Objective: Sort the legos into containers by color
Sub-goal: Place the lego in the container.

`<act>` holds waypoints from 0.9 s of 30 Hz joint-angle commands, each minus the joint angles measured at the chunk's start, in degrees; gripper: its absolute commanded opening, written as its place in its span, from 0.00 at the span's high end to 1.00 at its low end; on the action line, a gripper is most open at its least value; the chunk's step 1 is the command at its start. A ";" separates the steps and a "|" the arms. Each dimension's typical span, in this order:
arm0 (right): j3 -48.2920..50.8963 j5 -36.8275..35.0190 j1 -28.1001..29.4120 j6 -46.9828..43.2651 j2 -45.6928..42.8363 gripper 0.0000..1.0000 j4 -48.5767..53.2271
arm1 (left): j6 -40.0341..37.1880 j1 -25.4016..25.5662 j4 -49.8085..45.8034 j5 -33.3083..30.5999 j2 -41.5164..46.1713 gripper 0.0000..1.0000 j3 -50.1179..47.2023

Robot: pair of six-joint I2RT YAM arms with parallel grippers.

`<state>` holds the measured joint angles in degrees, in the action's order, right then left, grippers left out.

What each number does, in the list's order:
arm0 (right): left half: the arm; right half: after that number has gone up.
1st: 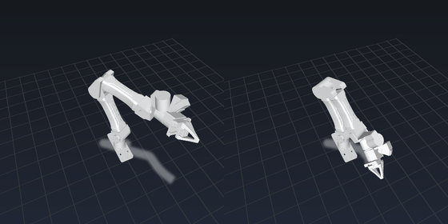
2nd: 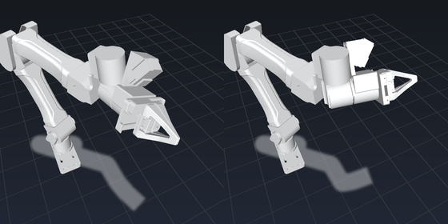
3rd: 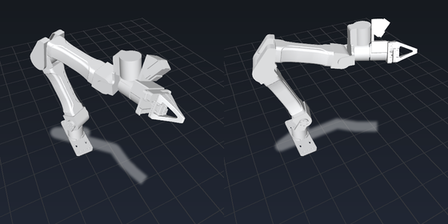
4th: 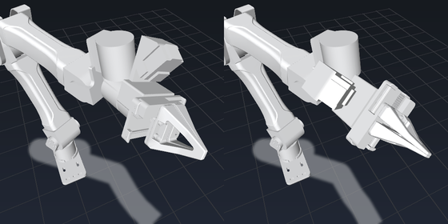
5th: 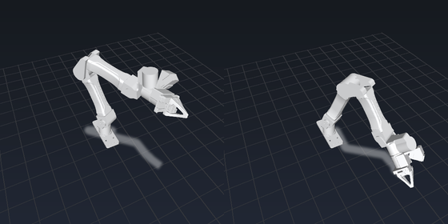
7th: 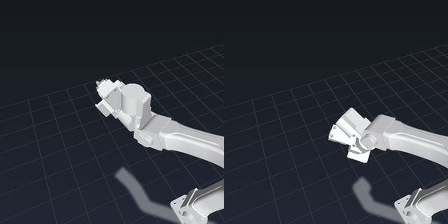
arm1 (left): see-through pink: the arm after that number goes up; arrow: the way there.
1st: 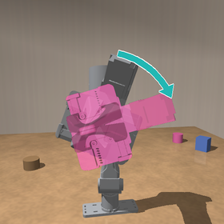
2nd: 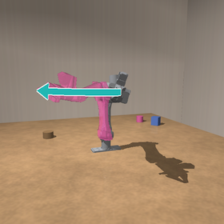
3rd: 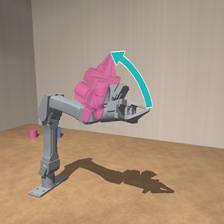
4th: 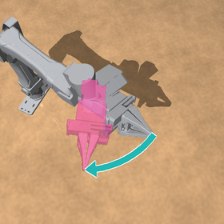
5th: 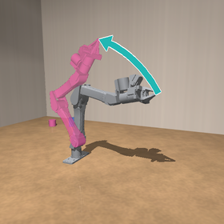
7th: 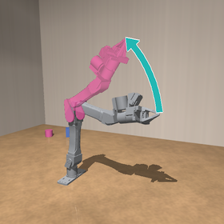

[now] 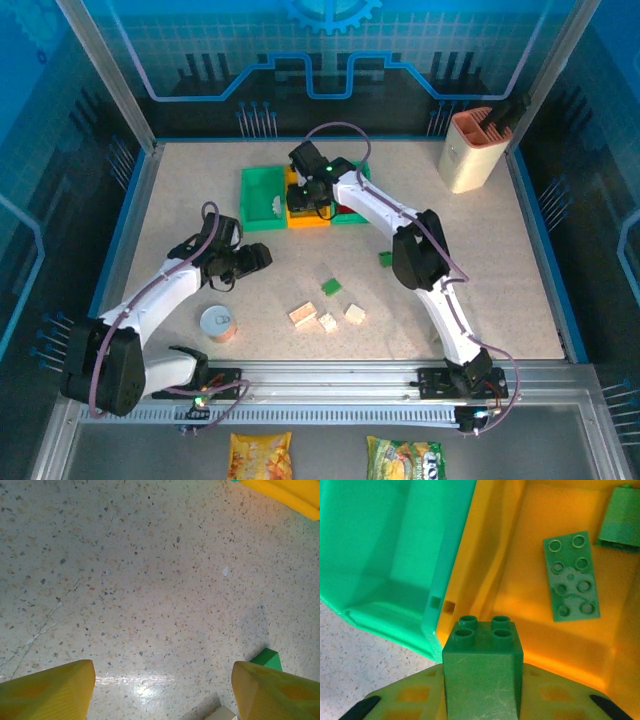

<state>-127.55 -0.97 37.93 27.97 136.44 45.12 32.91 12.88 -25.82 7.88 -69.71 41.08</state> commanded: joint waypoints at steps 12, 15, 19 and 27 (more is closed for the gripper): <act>-4.20 1.50 -2.14 -0.48 4.72 0.59 2.30 | -0.27 -0.41 -3.24 2.14 2.80 0.27 -0.16; -4.20 1.19 -2.08 -0.80 3.30 0.54 2.56 | -0.55 -0.32 -3.71 2.82 2.84 0.27 0.21; -3.79 0.97 -2.09 -1.24 0.80 0.50 3.28 | -1.01 0.38 -4.46 3.60 2.32 0.27 0.85; 5.10 -0.15 -1.90 -1.55 -10.21 0.49 1.97 | -3.31 6.80 -7.71 1.25 -0.02 0.27 3.94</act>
<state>-124.77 -1.04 36.32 27.09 133.32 47.05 31.92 17.30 -30.59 9.63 -68.79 42.48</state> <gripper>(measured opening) 0.507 0.727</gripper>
